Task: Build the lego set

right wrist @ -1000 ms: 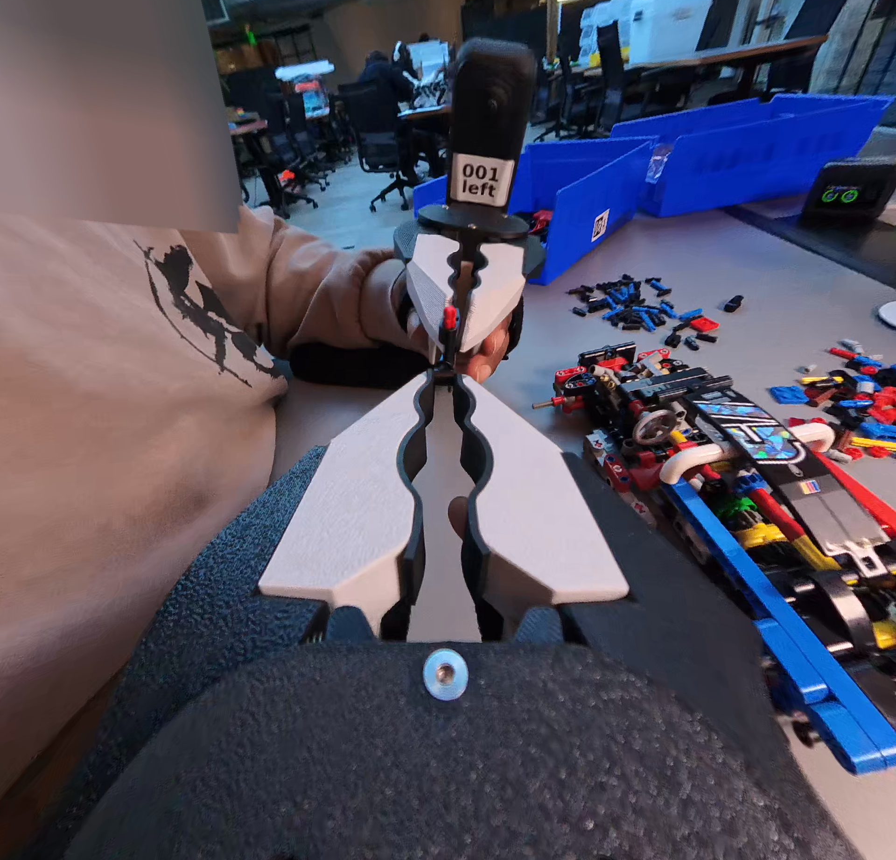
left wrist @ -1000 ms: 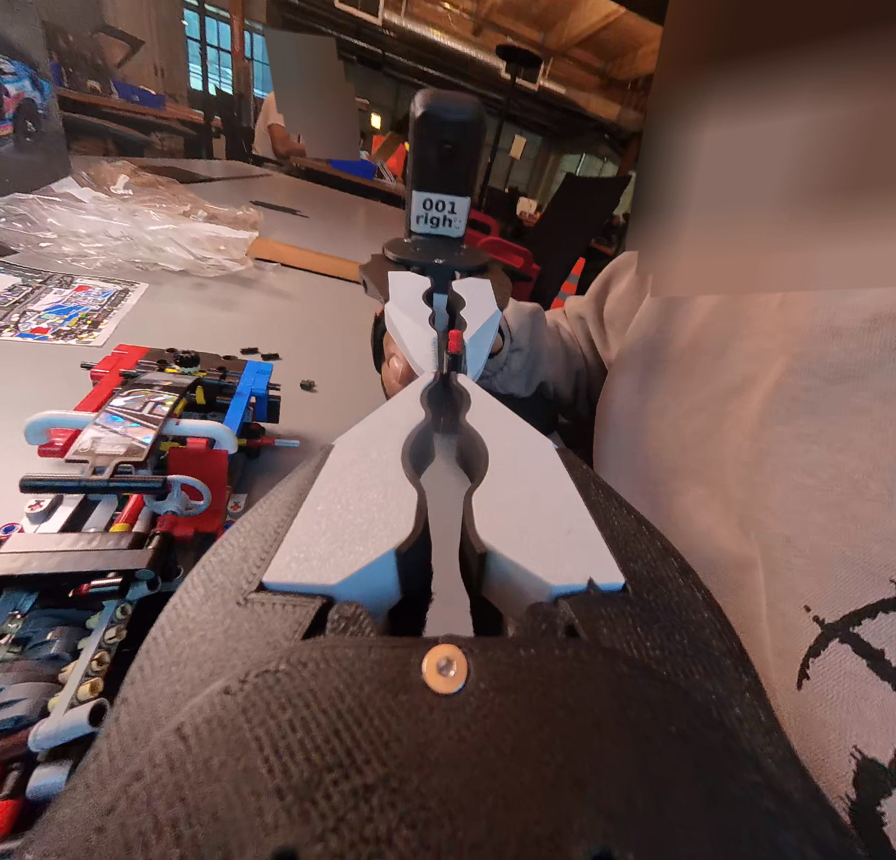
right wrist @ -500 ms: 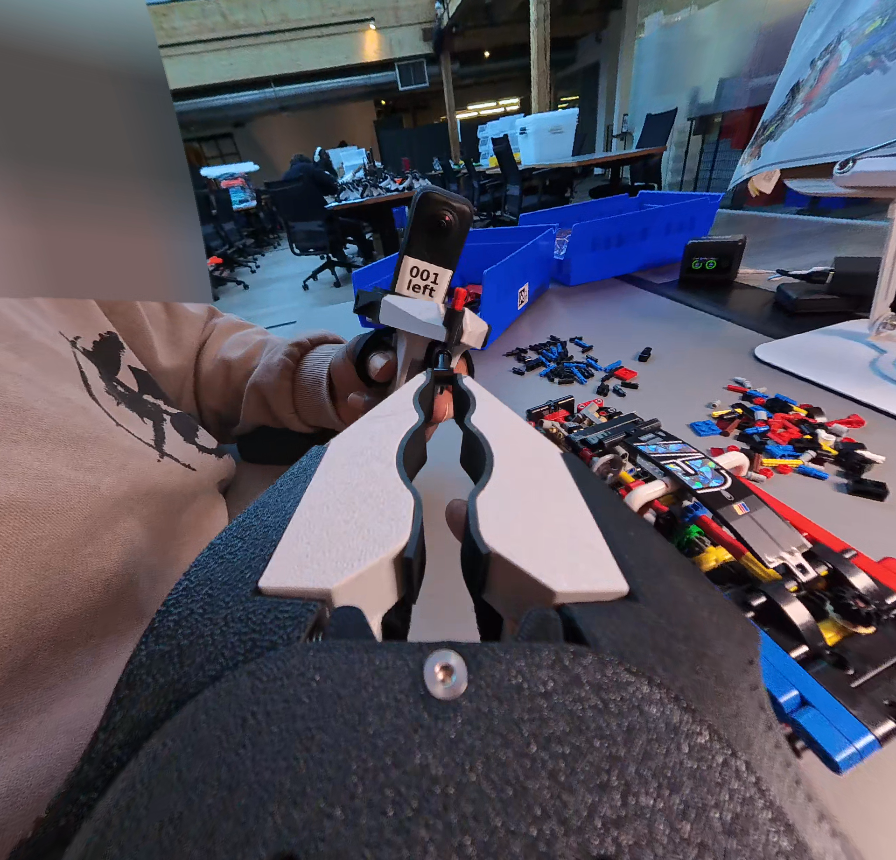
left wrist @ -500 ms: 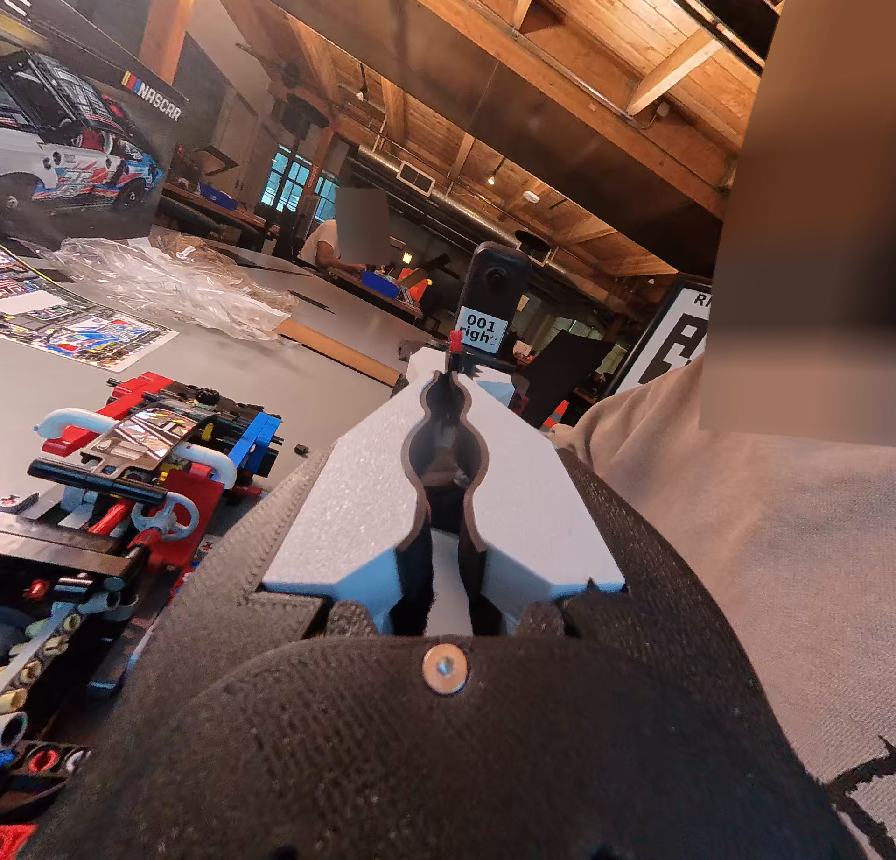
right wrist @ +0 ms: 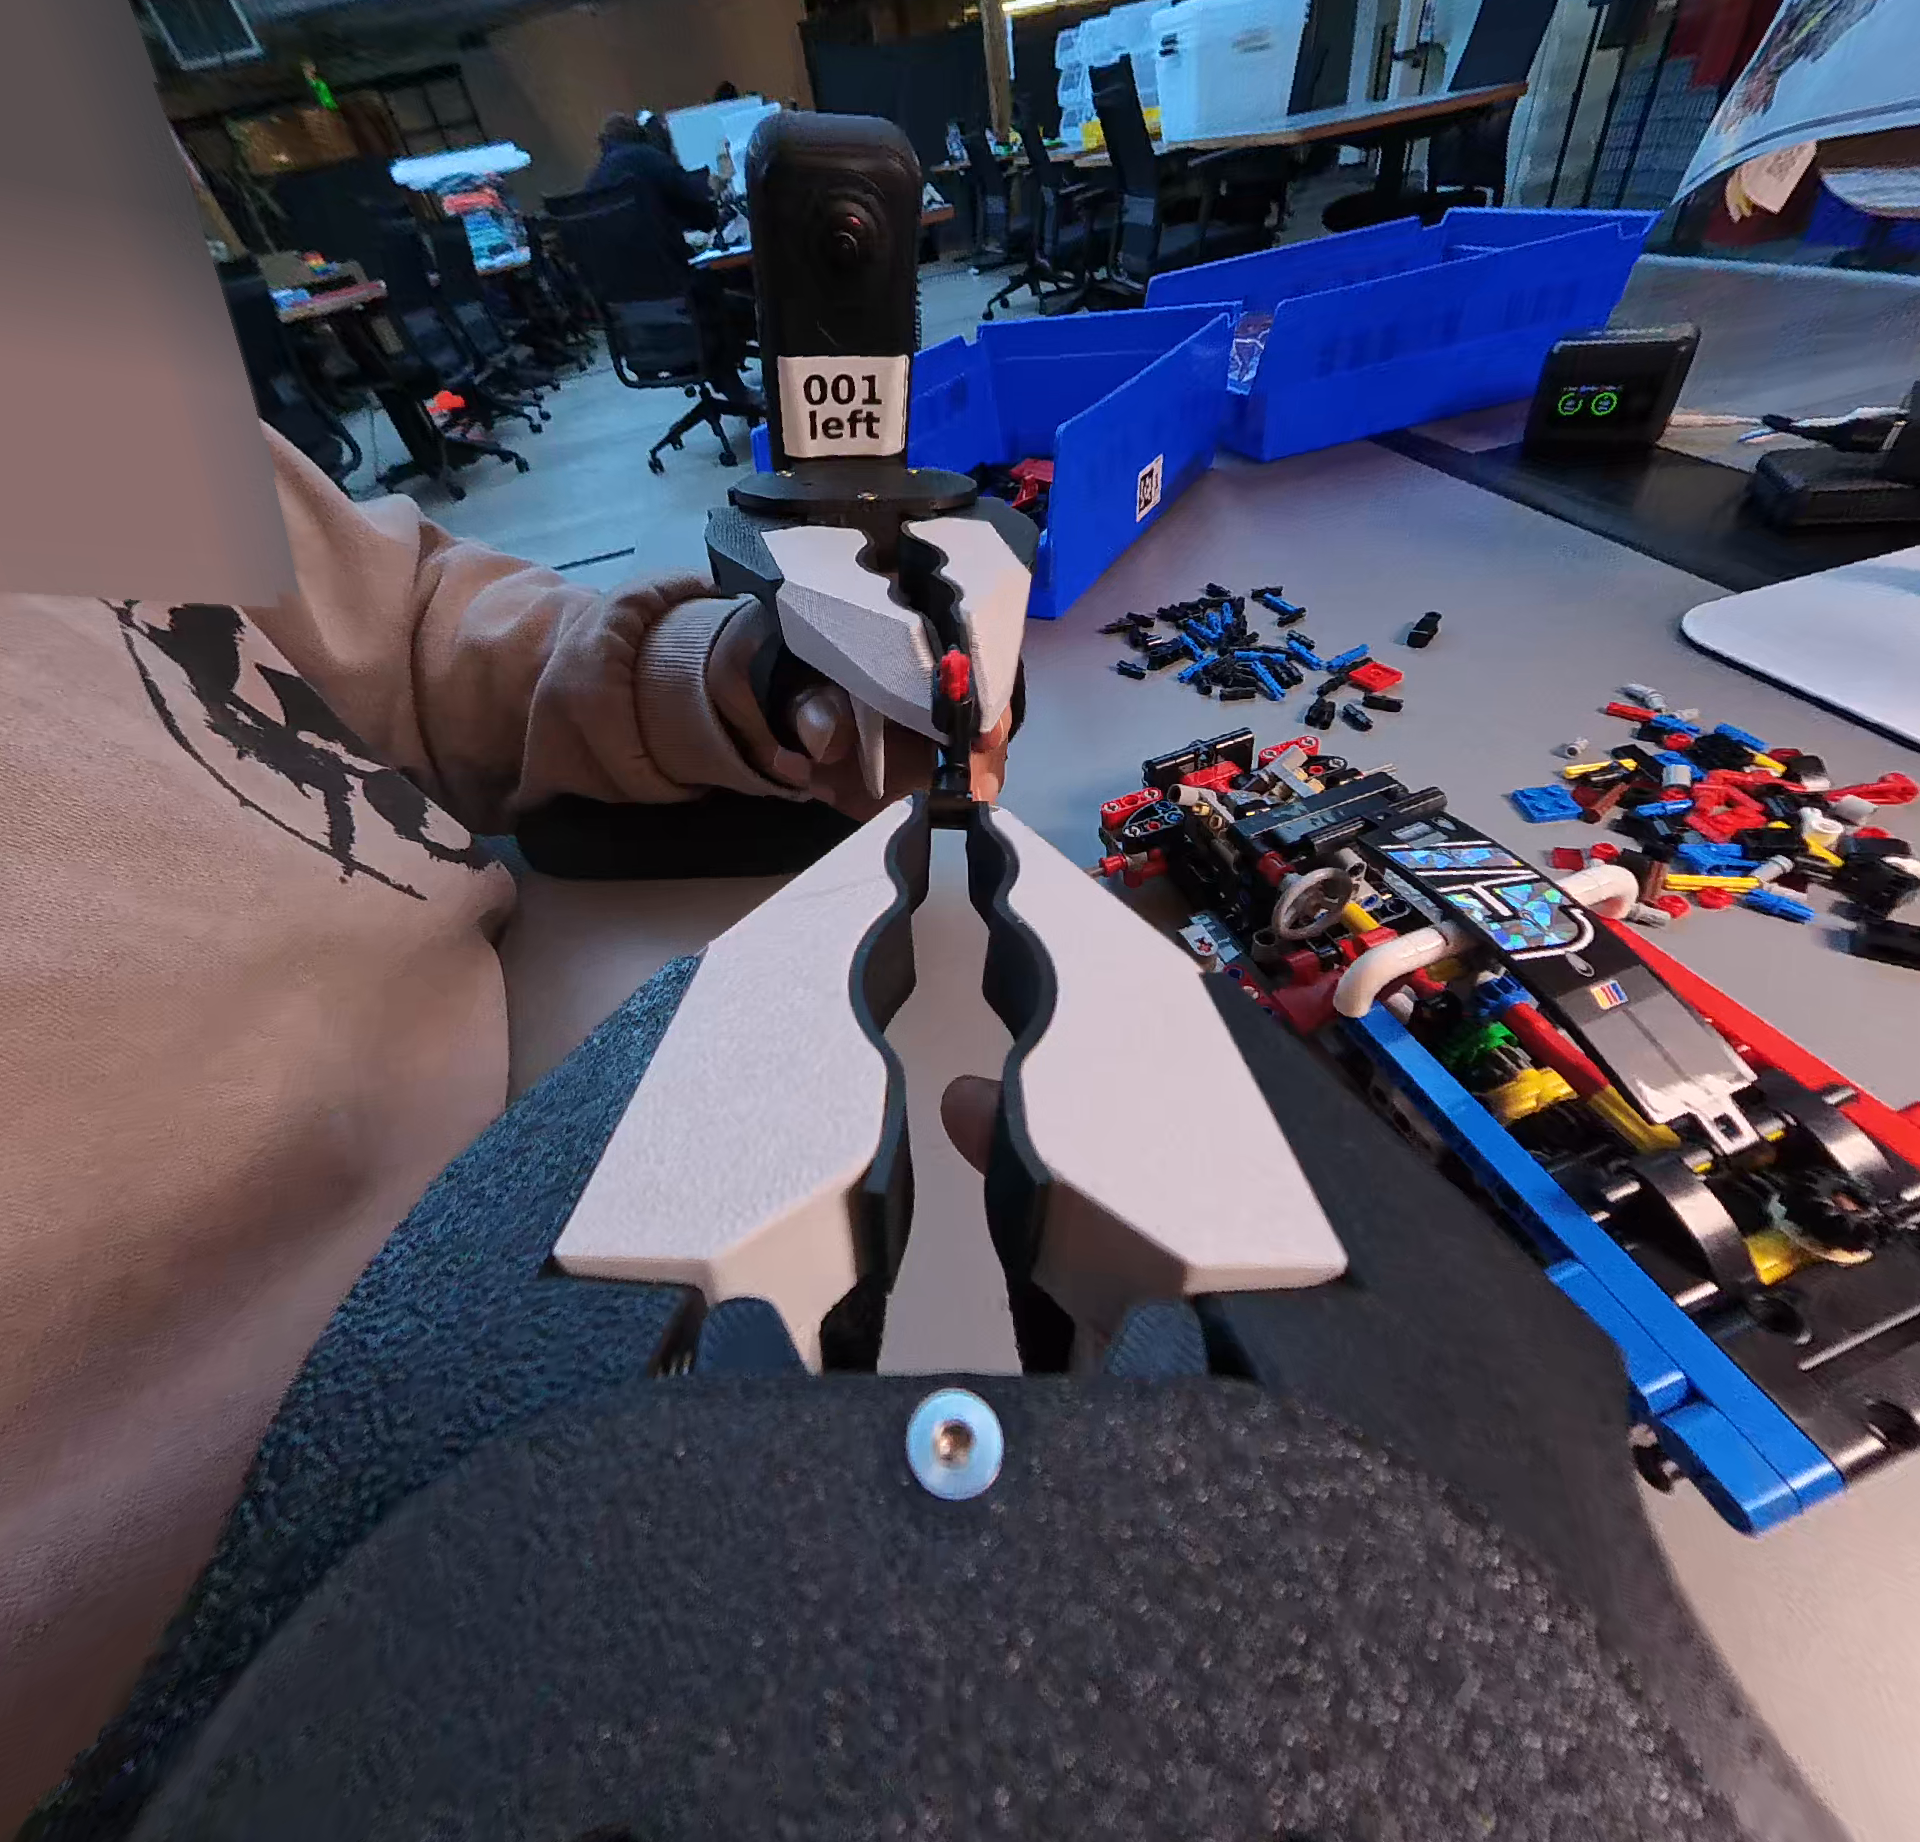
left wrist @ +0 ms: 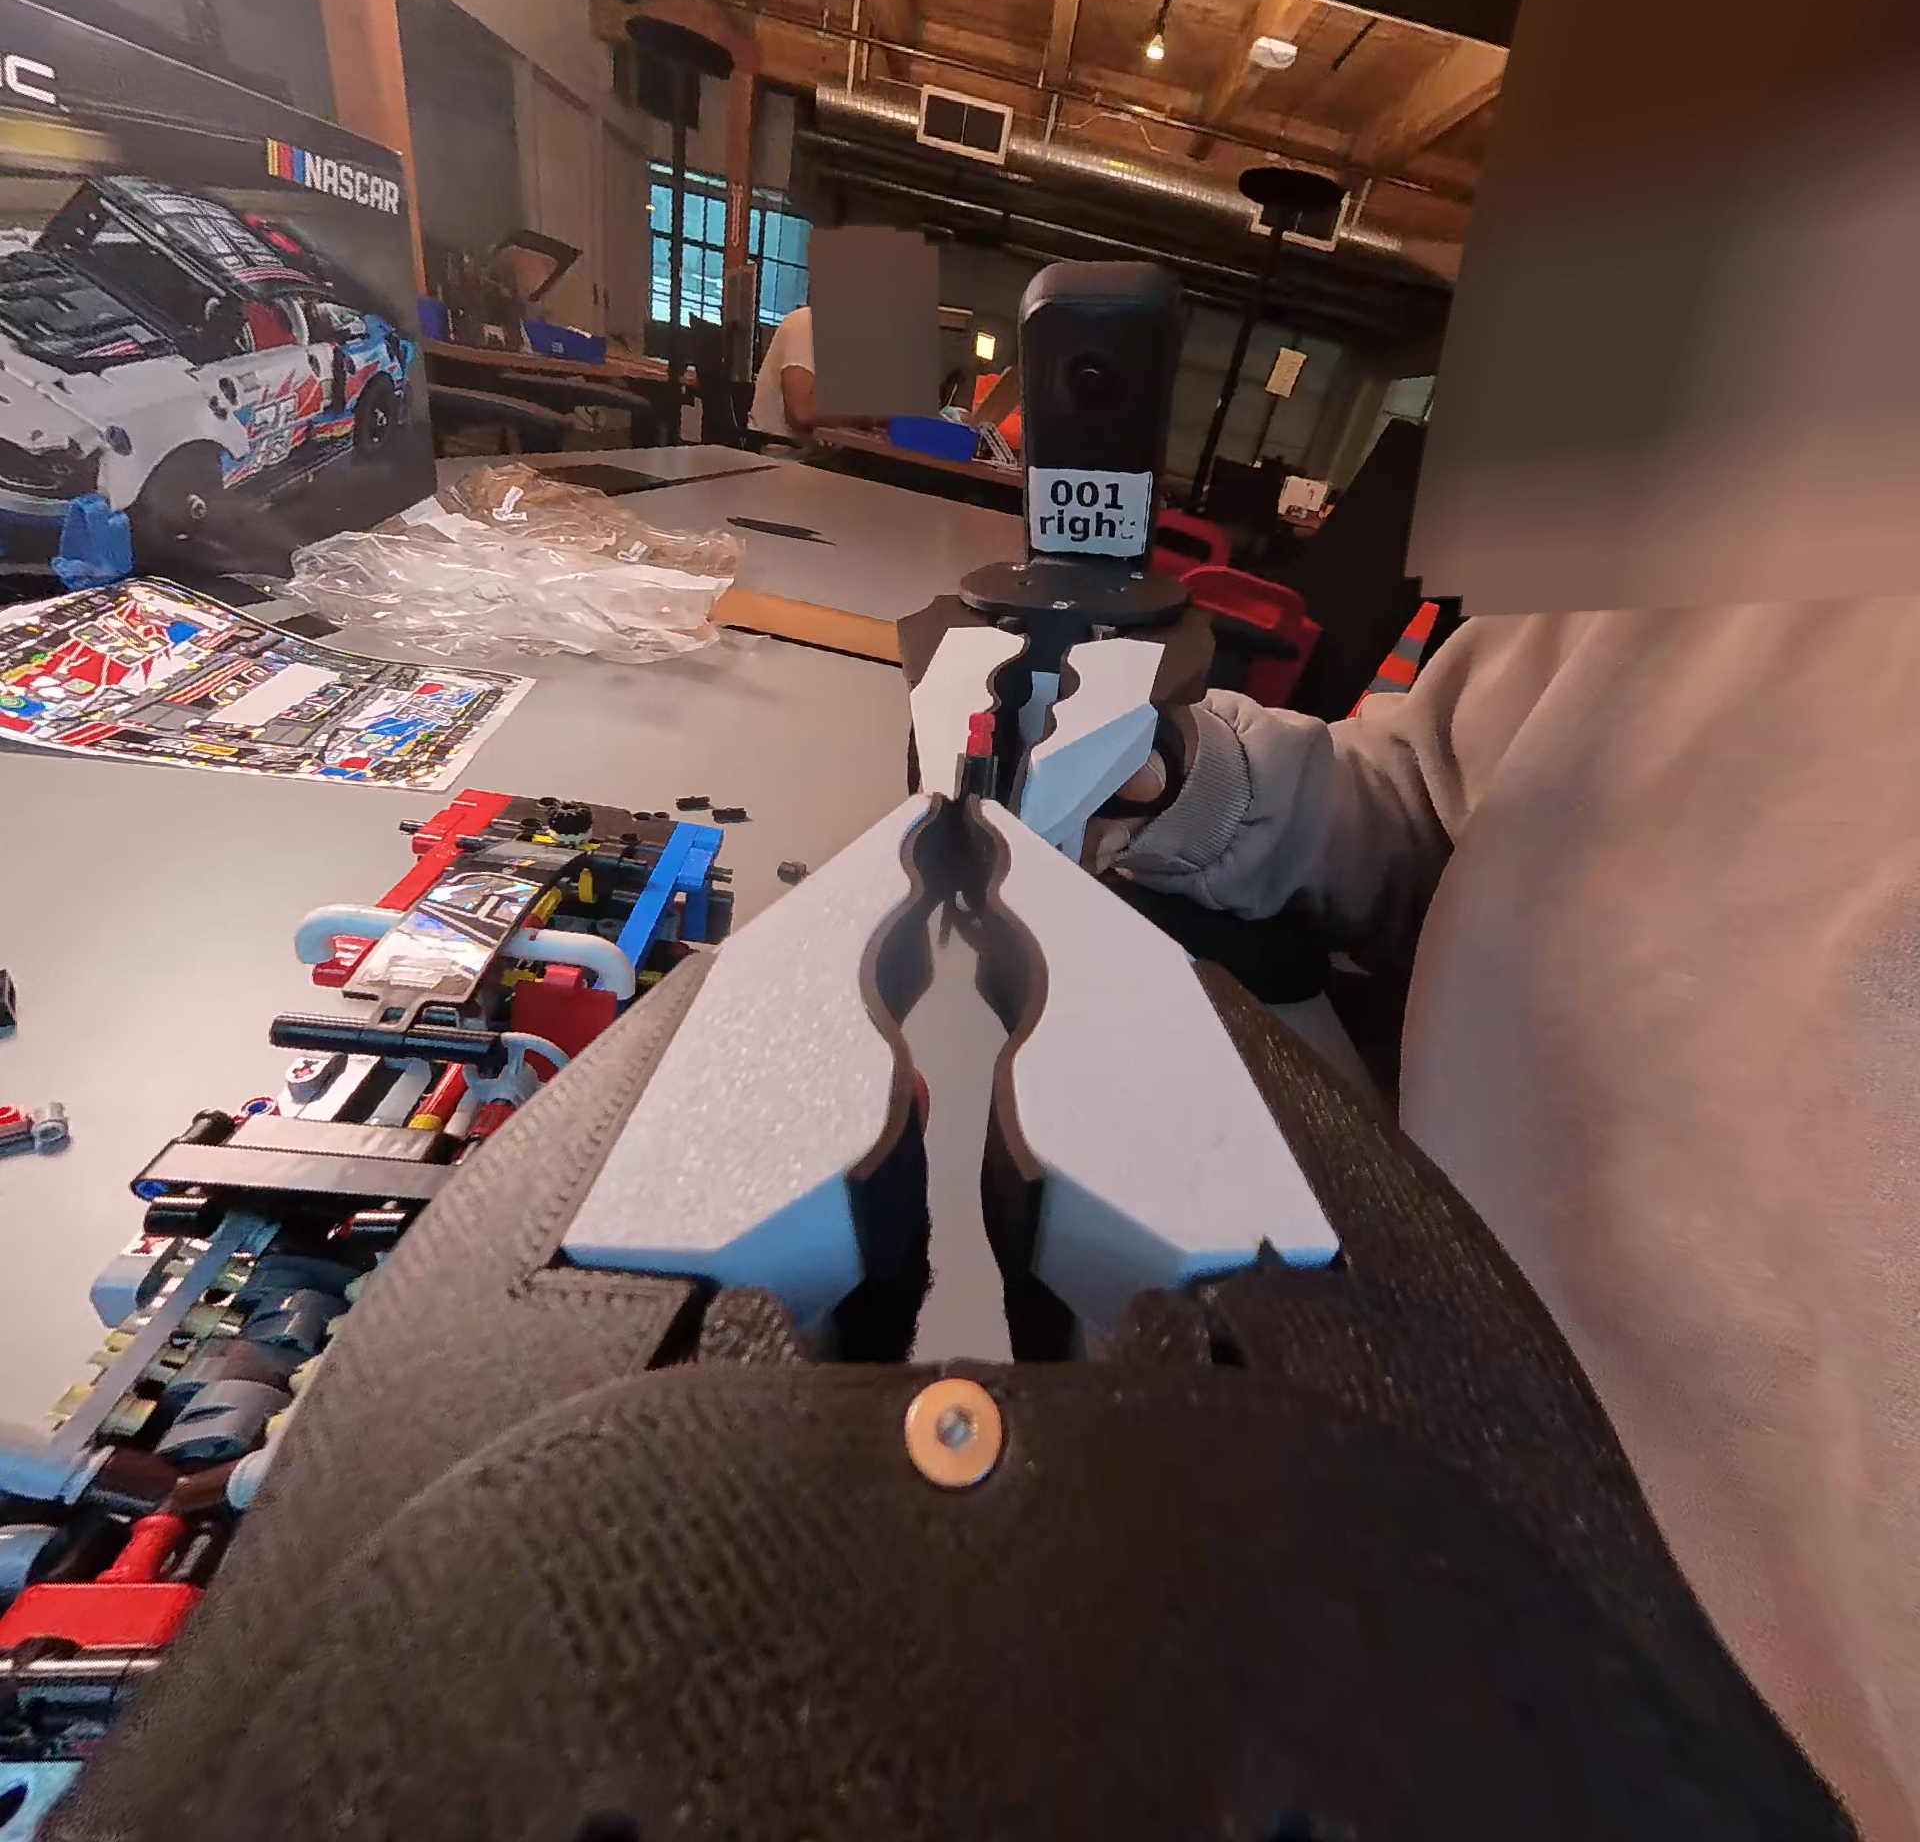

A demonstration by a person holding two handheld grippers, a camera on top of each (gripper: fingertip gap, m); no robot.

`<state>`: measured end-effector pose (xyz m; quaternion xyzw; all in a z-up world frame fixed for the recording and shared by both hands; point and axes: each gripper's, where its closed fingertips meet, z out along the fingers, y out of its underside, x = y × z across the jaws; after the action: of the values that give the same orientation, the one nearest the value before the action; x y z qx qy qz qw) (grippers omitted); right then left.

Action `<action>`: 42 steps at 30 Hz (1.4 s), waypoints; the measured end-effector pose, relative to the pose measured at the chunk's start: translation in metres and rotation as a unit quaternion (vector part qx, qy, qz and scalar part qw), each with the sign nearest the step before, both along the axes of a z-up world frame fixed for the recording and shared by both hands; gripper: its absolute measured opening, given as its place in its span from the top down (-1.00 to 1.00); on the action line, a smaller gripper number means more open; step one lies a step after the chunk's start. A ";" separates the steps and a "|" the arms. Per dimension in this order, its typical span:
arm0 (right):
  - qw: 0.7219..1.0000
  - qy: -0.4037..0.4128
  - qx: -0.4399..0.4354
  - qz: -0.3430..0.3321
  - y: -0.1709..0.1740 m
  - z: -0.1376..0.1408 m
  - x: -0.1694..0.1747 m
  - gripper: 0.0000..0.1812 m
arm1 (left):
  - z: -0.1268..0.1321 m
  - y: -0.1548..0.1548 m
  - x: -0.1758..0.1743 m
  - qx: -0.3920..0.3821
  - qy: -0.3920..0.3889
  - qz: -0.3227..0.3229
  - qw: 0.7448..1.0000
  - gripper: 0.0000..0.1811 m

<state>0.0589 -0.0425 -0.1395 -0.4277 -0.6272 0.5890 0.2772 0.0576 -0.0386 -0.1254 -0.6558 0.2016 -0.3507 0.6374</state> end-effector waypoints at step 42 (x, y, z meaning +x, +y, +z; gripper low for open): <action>0.994 -0.009 0.102 -0.025 0.007 -0.009 0.001 0.95 | -0.002 0.013 0.005 -0.039 -0.061 -0.020 0.997 1.00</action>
<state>0.0600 -0.0357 -0.1489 -0.4180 -0.6752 0.5114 0.3284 0.0626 -0.0260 -0.1275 -0.6535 0.1614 -0.4106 0.6151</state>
